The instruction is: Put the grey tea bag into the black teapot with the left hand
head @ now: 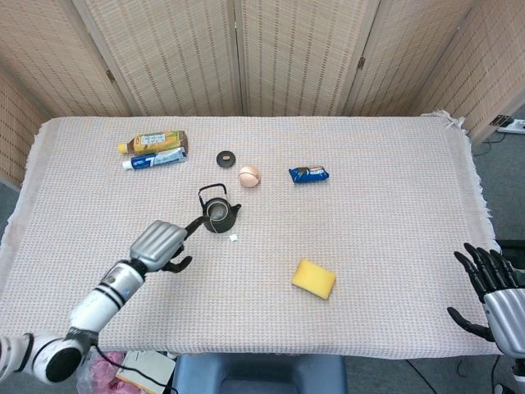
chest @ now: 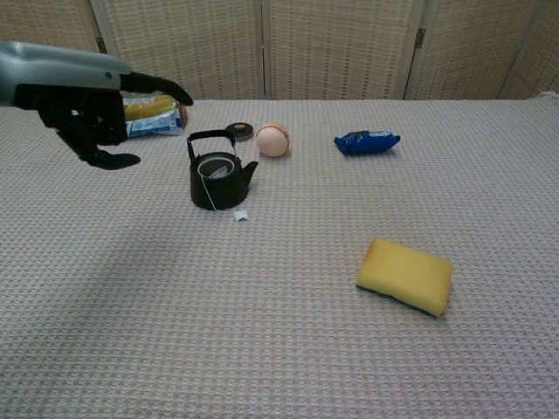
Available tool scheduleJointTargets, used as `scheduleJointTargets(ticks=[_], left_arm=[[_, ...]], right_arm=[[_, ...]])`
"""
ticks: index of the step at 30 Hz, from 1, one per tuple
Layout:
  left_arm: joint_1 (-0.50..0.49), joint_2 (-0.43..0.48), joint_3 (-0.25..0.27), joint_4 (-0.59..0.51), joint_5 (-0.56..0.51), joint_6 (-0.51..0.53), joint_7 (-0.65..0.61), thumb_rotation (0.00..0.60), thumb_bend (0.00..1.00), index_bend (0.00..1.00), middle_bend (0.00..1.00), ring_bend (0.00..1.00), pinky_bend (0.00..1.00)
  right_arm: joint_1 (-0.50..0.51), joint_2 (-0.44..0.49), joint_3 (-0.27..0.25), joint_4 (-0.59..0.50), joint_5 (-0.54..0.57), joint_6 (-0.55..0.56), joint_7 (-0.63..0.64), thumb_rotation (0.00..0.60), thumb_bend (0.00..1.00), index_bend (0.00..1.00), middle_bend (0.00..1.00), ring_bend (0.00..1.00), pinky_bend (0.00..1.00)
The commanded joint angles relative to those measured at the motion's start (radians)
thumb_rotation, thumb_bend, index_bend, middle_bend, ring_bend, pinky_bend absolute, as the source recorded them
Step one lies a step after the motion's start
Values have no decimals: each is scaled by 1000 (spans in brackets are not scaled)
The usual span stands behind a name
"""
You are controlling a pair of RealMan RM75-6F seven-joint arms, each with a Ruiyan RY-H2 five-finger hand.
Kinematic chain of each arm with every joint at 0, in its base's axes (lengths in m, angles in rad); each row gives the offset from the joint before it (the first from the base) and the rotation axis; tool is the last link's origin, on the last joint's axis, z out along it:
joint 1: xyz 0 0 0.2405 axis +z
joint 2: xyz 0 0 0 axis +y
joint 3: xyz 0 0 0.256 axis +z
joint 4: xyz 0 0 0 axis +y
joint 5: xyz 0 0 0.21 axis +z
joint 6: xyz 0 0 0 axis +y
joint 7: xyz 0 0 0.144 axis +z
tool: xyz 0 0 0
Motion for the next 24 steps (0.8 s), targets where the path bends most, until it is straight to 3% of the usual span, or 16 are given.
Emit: scheduleJointTargets(ticks=[1,3,6,9,13,19,24], left_arm=[[404,58,170,-22,469,463,-37,600,363,0,587,406,678],[513,23,205,51,543,561,-52,600,353,0,366,255,561],[647,-38,220,166,575,669,-37,600,333,0,128,79,394],[745,-114,200,299,599,755,-94,600,333,0,19,2,264],[861,-224,145,471,576,839,-121,600,332,0,0,0,181],[919,-218,115,477,591,850,-95,600,298,0,0,0,163],[923,-184,82,446,544,761,-134,600,299,0,0,0,163]], right_arm=[[3,-3,-2,-1,-2,-8,-12,600,138,0,0,0,0],[9,-6,-4,-6,-5,-21,-26,600,137,0,0,0,0],[15,-11,-4,-13,-6,-35,-46,600,137,0,0,0,0],[22,-16,-1,-19,1,-50,-67,600,137,0,0,0,0],[38,-30,14,-31,38,-90,-110,600,137,0,0,0,0],[63,-45,28,-47,86,-150,-165,600,139,0,0,0,0],[60,-49,27,-54,83,-140,-184,600,139,0,0,0,0]])
